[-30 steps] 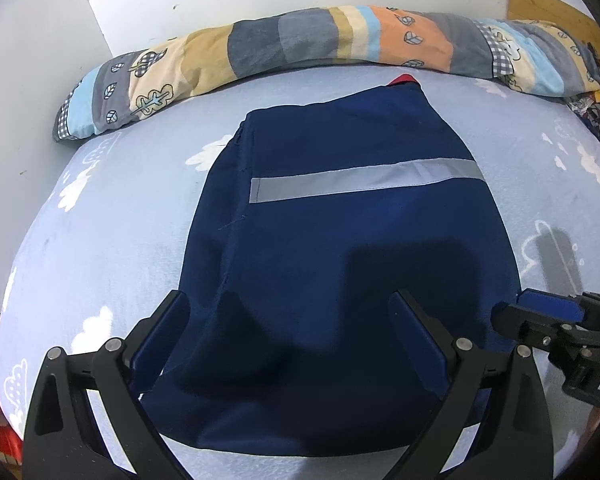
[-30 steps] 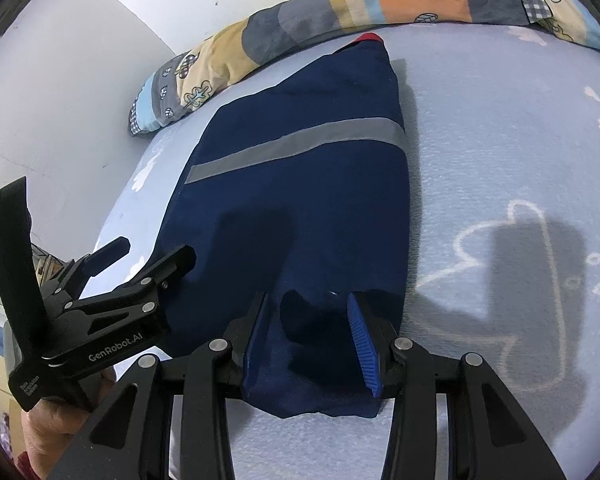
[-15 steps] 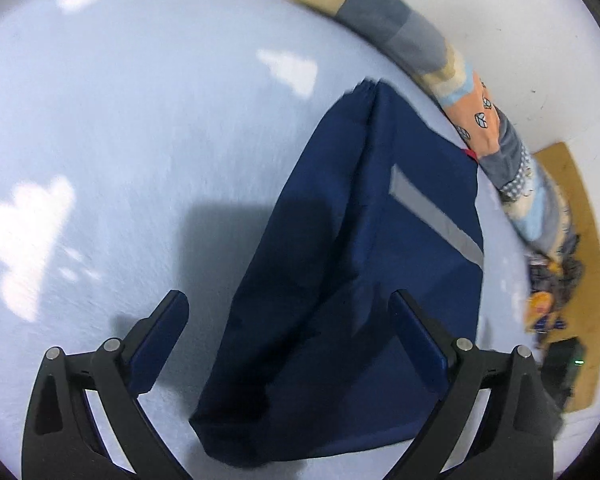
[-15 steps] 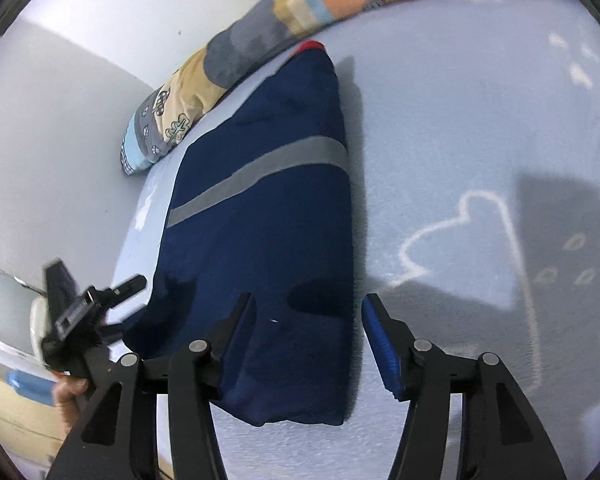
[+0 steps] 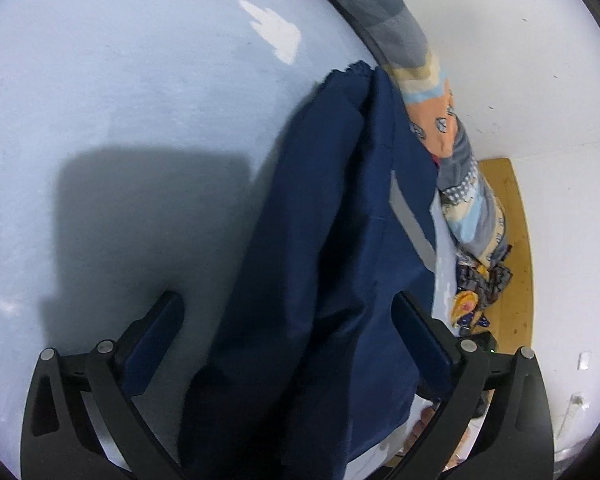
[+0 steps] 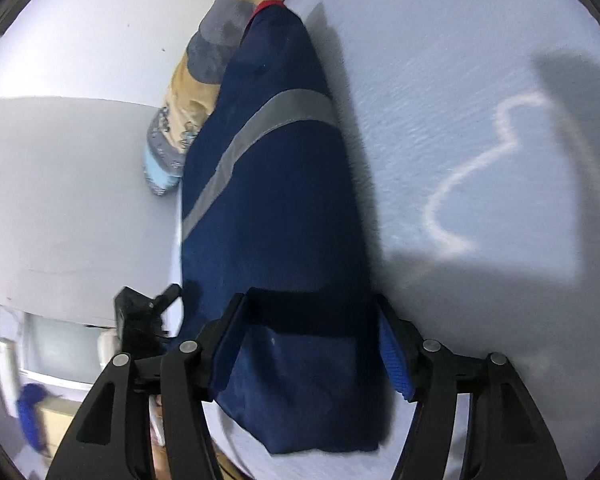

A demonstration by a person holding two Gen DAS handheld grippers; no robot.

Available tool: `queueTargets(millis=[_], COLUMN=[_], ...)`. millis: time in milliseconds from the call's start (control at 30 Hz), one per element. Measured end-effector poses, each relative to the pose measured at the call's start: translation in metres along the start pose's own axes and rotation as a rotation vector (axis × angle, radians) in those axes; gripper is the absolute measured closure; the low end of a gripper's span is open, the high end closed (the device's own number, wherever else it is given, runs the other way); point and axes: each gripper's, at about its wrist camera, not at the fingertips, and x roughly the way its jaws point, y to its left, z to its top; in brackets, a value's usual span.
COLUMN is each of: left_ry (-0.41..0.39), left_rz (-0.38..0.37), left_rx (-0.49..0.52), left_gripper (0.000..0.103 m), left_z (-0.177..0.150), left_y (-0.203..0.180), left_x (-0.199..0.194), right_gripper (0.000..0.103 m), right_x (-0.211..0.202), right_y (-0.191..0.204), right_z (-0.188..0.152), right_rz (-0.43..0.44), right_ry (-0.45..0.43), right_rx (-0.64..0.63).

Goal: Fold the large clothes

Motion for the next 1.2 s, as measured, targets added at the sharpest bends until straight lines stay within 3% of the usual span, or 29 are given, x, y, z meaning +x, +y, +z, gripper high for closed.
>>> queueTargets(millis=[133, 167, 233, 333, 467, 733, 833, 933, 1033, 1100, 1200], left_ry=[0.042, 0.057, 0.051, 0.045, 0.066, 0.127, 0.148, 0.151, 0.093, 0.020, -0.133], left_rz=[-0.095, -0.073, 0.015, 0.025, 0.014, -0.008, 0.013, 0.083, 0.216, 0.266, 0.357], left_rx=[0.028, 0.063, 0.133, 0.192, 0.240, 0.362, 0.357, 0.333, 0.326, 0.350, 0.470], left_gripper=[0.000, 0.000, 0.002, 0.004, 0.015, 0.016, 0.016, 0.016, 0.017, 0.017, 0.016], left_z=[-0.005, -0.009, -0.014, -0.025, -0.046, -0.131, -0.169, -0.196, -0.207, -0.211, -0.226], left_y=[-0.015, -0.025, -0.043, -0.069, -0.096, -0.161, -0.170, -0.169, -0.166, -0.169, -0.181], left_x=[0.015, 0.021, 0.028, 0.033, 0.037, 0.053, 0.068, 0.082, 0.076, 0.055, 0.018], right_gripper=[0.035, 0.037, 0.059, 0.072, 0.074, 0.075, 0.074, 0.071, 0.054, 0.054, 0.055], right_x=[0.019, 0.021, 0.022, 0.009, -0.020, -0.122, -0.151, -0.167, -0.170, -0.178, -0.203], right_y=[0.010, 0.013, 0.022, 0.035, 0.053, 0.036, 0.020, 0.006, -0.009, -0.018, -0.010], right_z=[0.013, 0.014, 0.011, 0.009, 0.008, -0.002, -0.014, -0.026, -0.030, -0.035, -0.059], right_rz=[0.034, 0.027, -0.026, -0.069, -0.099, -0.182, -0.208, -0.249, -0.347, -0.445, -0.539], right_ry=[0.026, 0.027, 0.018, -0.015, -0.071, -0.075, -0.073, -0.059, -0.034, -0.046, -0.151], right_rx=[-0.101, -0.125, -0.196, -0.259, -0.333, -0.365, -0.341, -0.320, -0.251, -0.207, -0.260])
